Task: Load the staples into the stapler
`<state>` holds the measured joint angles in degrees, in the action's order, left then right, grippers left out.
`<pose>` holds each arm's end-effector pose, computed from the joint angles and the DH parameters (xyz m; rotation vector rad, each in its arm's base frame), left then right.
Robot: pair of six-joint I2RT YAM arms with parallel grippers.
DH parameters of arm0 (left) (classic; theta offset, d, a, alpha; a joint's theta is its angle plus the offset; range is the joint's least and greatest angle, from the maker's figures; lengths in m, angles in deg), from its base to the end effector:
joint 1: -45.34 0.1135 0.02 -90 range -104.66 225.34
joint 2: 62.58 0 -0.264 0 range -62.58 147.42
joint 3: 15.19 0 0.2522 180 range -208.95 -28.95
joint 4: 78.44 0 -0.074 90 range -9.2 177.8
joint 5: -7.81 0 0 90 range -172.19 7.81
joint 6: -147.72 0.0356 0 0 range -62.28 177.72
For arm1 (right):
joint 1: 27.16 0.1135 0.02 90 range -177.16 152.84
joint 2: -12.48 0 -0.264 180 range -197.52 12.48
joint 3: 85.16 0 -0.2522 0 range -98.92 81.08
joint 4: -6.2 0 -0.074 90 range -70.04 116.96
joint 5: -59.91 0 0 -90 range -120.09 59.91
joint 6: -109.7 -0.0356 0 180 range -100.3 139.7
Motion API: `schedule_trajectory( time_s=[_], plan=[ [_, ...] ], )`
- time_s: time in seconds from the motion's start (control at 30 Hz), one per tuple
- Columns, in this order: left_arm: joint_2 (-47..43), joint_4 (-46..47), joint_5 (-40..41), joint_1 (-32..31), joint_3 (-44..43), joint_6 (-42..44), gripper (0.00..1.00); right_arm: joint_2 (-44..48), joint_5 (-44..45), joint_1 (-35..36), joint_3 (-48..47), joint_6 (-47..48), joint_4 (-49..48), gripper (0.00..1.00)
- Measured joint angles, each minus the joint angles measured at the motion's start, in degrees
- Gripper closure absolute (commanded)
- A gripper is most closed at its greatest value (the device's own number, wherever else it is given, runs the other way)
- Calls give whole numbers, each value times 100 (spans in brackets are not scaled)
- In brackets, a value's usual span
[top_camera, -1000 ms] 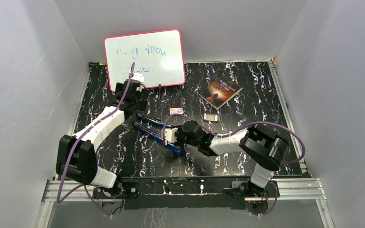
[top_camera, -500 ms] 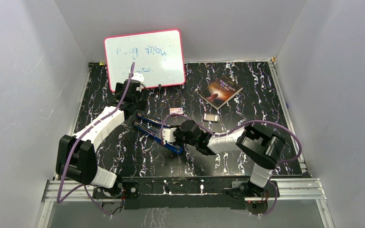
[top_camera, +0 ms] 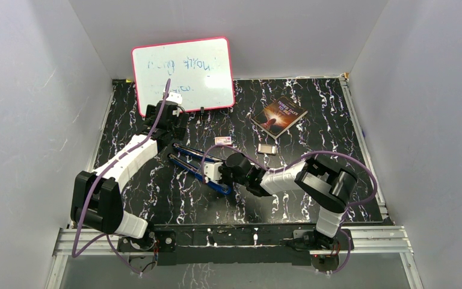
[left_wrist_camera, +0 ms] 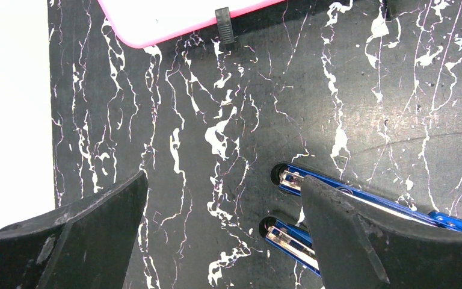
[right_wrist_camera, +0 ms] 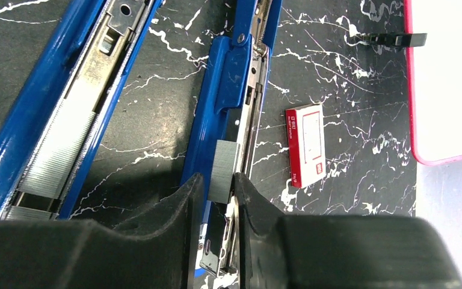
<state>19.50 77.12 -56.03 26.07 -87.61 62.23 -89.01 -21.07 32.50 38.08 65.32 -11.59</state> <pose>0.3072 -0.0908 0.2733 0.1794 2.1090 0.3409 0.1811 0.2984 0.1453 -1.5557 1.3114 -0.0067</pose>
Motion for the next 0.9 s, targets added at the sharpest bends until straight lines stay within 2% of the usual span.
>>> schedule_trajectory(
  time_s=[0.37, 0.9],
  plan=[
    [0, 2, 2, -4, 0, 0, 2, 0, 120, 0, -33, -42, -13, 88],
    [0, 9, 4, -9, 0, 0, 2, 551, -103, -2, -26, -428, 11, 94]
  ],
)
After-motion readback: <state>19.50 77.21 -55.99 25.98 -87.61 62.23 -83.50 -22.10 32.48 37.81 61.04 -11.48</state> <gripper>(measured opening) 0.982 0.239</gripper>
